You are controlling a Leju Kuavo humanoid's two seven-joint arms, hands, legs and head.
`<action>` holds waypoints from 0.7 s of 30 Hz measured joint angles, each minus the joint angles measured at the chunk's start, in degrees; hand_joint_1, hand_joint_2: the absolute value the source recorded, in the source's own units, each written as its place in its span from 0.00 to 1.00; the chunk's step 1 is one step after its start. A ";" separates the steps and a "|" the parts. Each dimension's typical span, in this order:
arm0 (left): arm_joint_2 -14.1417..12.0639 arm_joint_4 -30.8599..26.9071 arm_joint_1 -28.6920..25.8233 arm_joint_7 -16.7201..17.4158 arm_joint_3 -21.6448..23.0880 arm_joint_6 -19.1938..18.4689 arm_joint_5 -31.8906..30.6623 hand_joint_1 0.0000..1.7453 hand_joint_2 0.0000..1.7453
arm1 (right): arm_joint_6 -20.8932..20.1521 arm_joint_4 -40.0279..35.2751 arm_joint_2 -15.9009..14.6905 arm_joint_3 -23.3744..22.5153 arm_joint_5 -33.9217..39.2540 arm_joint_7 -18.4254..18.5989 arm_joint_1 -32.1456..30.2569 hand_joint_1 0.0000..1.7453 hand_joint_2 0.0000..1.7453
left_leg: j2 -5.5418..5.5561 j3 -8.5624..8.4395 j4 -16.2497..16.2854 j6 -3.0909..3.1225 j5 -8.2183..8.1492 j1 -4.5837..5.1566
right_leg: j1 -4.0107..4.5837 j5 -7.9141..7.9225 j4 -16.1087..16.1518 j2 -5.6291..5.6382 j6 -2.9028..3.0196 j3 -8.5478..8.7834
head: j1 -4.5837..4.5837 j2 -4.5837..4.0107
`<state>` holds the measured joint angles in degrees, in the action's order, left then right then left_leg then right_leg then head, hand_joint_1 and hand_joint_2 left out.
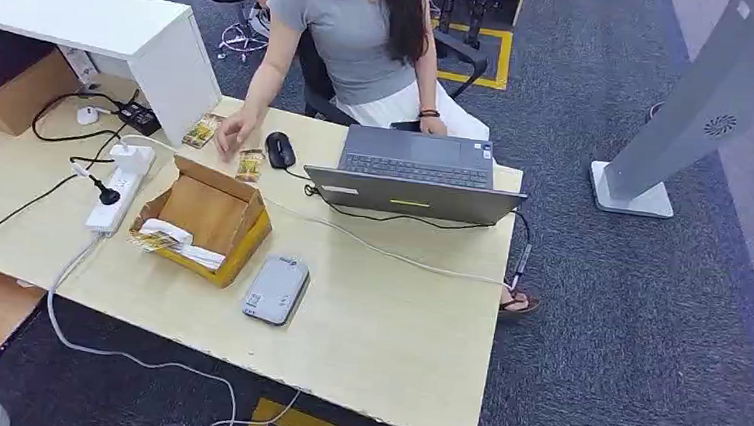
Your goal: Pass the card to the sensor for recognition and then transmit it.
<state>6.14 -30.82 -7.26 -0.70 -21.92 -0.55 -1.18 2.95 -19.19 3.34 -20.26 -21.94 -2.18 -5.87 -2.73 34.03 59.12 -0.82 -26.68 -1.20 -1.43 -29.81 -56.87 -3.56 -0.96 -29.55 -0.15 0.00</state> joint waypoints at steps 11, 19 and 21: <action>-3.47 3.91 -1.12 0.57 12.65 0.50 0.81 0.00 0.00 | -1.99 -1.83 -1.73 12.06 15.16 1.53 -1.50 0.00 0.00 | 0.00 0.00 0.00 0.00 0.00 0.00 | 0.00 -0.01 0.00 0.00 0.00 0.00 | -0.02 0.00; -5.09 5.57 -1.64 0.61 18.51 0.66 1.20 0.00 0.00 | -2.86 -2.71 -2.56 17.35 21.79 2.16 -2.18 1.00 0.00 | 0.00 0.00 0.00 0.00 0.00 0.00 | 0.00 -0.01 0.00 -0.01 0.00 0.00 | -0.02 0.00; -5.20 5.70 -1.64 0.61 19.03 0.66 1.20 0.00 0.00 | -2.88 -2.75 -2.62 17.72 21.79 2.18 -2.22 1.00 0.00 | 0.00 0.00 0.00 0.00 0.00 0.00 | 0.00 -0.01 0.00 -0.01 0.00 0.00 | -0.02 0.00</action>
<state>0.94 -25.11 -8.90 -0.09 -2.88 0.11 0.02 0.07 -21.94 0.72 -2.53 -0.15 0.00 -8.09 -2.73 34.03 59.12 -0.82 -26.69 -1.20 -1.43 -29.82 -56.87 -3.57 -0.97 -29.55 -0.17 0.00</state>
